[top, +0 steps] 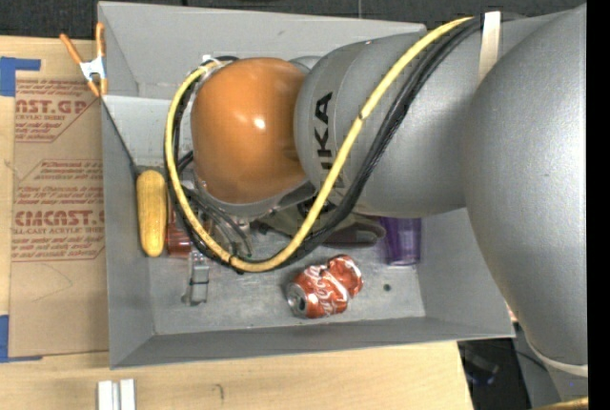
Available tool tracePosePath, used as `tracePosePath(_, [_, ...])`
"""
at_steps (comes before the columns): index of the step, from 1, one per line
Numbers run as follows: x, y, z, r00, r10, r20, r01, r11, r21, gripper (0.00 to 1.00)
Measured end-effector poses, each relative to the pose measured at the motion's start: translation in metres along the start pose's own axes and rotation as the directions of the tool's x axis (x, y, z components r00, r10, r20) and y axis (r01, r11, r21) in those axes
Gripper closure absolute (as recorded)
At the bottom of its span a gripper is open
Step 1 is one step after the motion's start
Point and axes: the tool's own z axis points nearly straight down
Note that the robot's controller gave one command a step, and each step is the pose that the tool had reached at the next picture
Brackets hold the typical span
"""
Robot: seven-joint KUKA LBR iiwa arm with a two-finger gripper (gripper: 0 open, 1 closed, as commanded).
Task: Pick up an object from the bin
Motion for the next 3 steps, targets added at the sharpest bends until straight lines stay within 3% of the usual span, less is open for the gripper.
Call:
tracePosePath(1, [-0.002, -0.001, -0.005, 1.0, 0.003, 0.008, -0.003, 1.0, -0.002, 0.0])
tracePosePath(2, [-0.047, -0.005, 0.052, 0.999, -0.032, 0.017, 0.032, 0.999, -0.004, 0.0])
tracePosePath(3, [-0.078, -0.005, 0.11, 1.0, 0.019, 0.001, -0.019, 1.0, -0.001, 0.0])
